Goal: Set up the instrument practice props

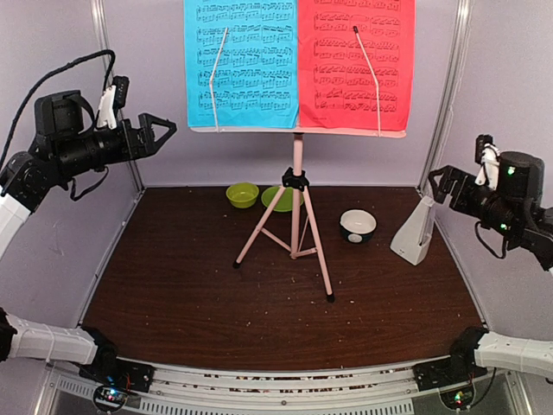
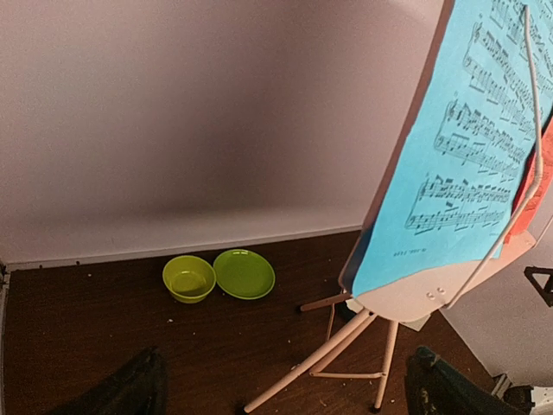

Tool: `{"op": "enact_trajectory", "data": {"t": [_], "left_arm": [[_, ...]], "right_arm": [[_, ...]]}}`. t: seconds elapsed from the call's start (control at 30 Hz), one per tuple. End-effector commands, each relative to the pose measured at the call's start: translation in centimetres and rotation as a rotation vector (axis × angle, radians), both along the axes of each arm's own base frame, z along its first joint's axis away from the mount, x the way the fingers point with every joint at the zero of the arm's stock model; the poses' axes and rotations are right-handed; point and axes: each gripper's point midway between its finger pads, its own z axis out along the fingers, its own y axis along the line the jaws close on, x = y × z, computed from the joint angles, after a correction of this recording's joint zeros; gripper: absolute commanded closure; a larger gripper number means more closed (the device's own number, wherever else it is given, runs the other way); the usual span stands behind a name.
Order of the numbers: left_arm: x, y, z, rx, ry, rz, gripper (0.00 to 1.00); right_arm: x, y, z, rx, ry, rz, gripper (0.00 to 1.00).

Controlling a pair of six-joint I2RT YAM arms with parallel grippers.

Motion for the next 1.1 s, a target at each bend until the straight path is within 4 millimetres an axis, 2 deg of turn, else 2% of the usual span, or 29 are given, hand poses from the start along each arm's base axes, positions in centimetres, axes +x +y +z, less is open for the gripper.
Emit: {"op": "enact_trajectory", "data": {"t": [0.0, 0.1, 0.17, 0.27, 0.4, 0.63, 0.83, 1.07], "left_arm": [[0.5, 0.0, -2.2, 0.009, 0.039, -0.019, 0.02], [1.4, -0.6, -3.4, 0.025, 0.07, -0.067, 0.02], [1.9, -1.2, -3.8, 0.028, 0.083, -0.113, 0.02], [2.5, -2.3, -4.7, 0.029, 0.083, -0.186, 0.02], [2.8, -3.5, -5.2, 0.01, 0.081, -0.267, 0.02], [3.9, -4.0, -6.0, 0.016, 0.091, -0.31, 0.02], [4.6, -3.8, -6.4, 0.023, 0.101, -0.321, 0.02], [5.5, -4.1, -7.1, 0.031, 0.12, -0.338, 0.02]], "right_arm": [[1.1, -1.9, -6.6, -0.052, 0.214, -0.021, 0.0], [2.7, -3.8, -7.6, -0.067, 0.258, -0.022, 0.0], [4.1, -6.0, -8.3, -0.087, 0.291, -0.057, 0.0], [6.2, -7.6, -9.1, -0.134, 0.324, -0.046, 0.0], [9.2, -7.5, -9.8, -0.15, 0.348, 0.051, 0.0], [13.8, -6.1, -11.8, -0.235, 0.416, 0.243, 0.0], [16.3, -6.8, -12.7, -0.353, 0.435, 0.283, 0.0], [17.3, -6.6, -16.4, -0.383, 0.528, 0.355, 0.02]]}}
